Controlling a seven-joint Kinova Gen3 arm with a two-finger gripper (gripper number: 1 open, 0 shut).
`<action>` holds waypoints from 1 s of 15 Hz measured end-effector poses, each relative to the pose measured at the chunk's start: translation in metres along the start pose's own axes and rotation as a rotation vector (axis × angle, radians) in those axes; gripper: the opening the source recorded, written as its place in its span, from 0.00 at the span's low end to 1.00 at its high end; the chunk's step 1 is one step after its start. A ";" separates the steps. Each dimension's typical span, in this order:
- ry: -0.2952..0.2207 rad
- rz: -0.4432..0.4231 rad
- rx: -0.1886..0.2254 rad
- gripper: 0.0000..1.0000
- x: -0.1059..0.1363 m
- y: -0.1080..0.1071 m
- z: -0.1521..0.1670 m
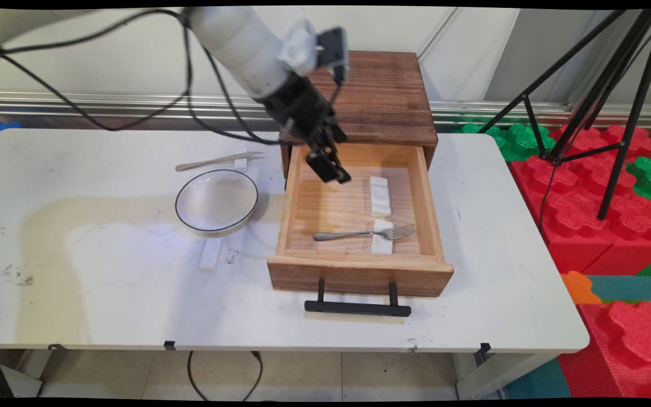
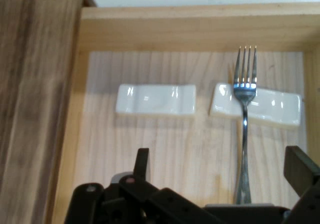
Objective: Pick up the knife from the left of the white plate
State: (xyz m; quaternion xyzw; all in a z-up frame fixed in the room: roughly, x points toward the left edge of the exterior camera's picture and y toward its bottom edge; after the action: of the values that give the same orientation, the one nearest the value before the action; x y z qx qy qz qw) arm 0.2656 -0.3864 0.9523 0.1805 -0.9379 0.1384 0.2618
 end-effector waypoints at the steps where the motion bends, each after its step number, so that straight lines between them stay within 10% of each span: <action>1: 0.002 -0.026 0.017 1.00 -0.007 0.002 -0.020; 15: -0.076 -0.249 0.137 1.00 -0.109 0.044 -0.154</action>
State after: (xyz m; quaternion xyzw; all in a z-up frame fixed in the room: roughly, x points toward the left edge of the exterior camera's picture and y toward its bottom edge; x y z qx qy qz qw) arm 0.4023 -0.2638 1.0127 0.3179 -0.9059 0.1616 0.2284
